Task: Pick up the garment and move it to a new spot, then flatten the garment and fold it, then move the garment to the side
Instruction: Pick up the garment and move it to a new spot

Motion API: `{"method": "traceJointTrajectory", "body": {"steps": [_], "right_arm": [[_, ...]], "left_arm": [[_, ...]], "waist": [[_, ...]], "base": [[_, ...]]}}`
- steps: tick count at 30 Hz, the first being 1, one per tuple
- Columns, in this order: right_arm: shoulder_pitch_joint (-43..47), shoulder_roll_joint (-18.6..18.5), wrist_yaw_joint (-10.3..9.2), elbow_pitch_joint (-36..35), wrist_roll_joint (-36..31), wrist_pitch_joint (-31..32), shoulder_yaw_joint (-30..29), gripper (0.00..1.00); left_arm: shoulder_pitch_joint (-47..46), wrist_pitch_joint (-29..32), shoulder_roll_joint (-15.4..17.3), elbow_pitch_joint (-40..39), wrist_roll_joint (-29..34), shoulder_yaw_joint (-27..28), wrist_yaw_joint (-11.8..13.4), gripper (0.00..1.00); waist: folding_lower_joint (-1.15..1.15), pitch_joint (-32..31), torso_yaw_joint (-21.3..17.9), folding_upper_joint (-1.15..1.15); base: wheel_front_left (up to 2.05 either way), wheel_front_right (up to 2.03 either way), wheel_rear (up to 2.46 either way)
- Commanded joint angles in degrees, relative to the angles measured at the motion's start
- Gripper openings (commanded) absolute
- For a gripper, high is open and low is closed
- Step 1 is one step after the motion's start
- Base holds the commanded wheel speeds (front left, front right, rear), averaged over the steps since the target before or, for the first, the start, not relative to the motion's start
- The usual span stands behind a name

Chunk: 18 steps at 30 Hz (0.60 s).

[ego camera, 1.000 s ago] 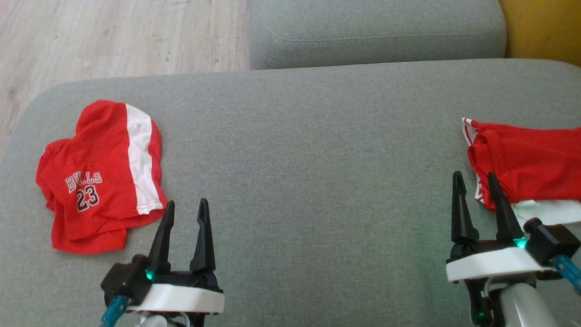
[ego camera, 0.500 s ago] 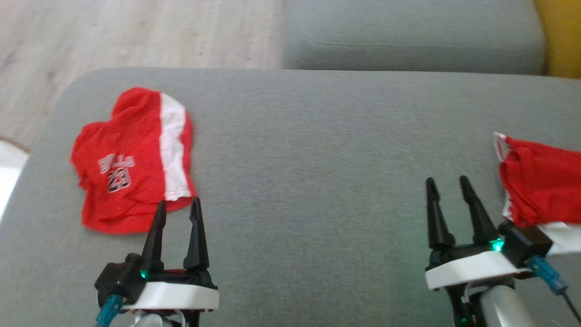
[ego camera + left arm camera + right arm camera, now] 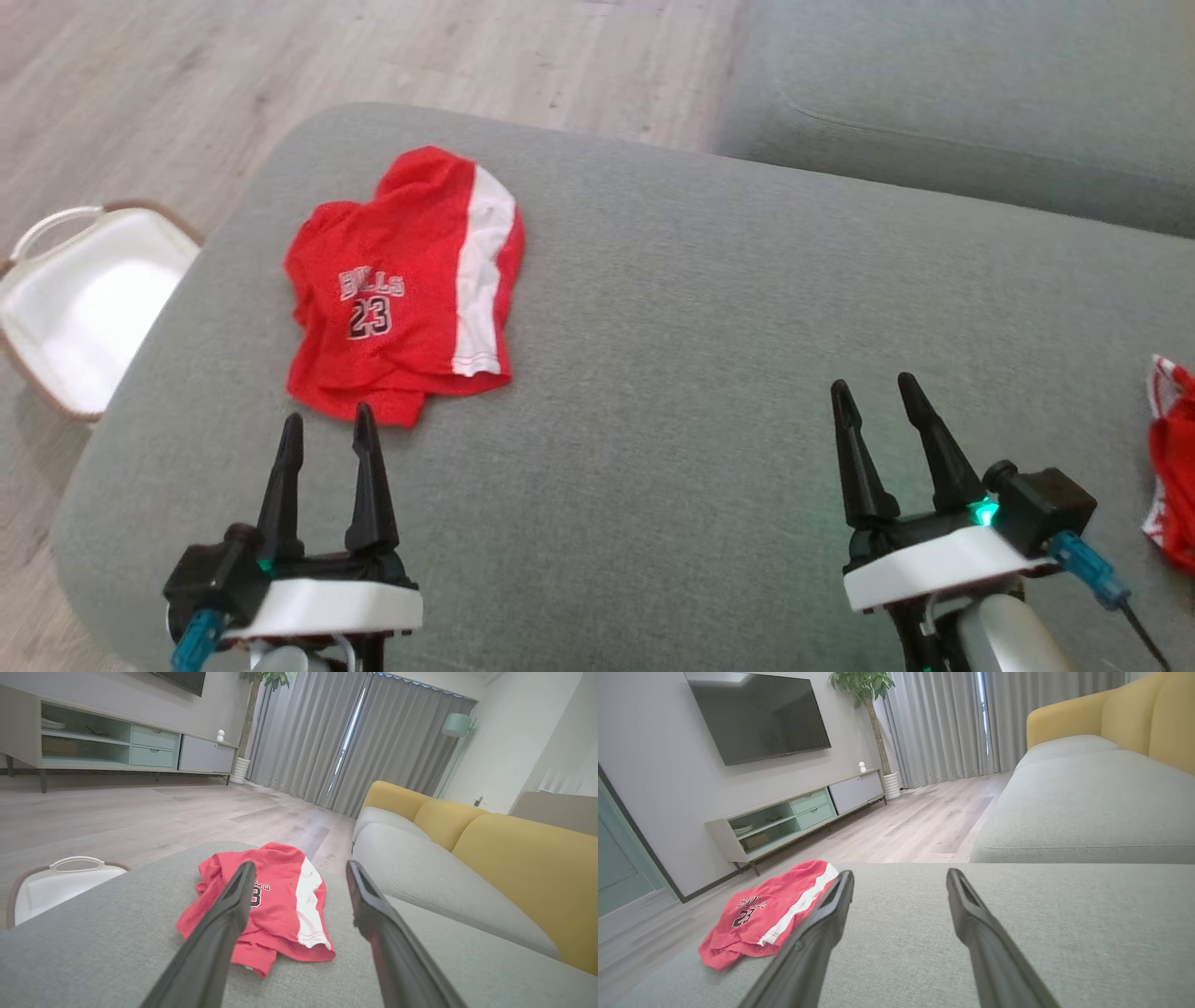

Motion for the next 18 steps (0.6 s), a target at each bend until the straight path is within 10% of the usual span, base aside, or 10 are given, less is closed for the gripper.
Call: {"method": "traceJointTrajectory", "body": {"steps": [1,18], "right_arm": [[-0.63,-0.18,0.39,-1.53,0.40,-0.68,1.44,1.00],[-2.13,-0.18,0.39,-2.64,-0.67,-0.68,1.10,1.00]], "left_arm": [[-1.05,-0.29,0.00,-1.92,0.59,2.18,0.15,1.00],[-4.09,-0.29,0.20,-2.41,2.81,7.54,-0.88,1.00]], "waist": [[0.00,-0.18,0.73,0.00],[0.00,4.32,-1.62,0.00]], "base": [[0.00,0.00,0.00],[0.00,0.00,0.00]]}}
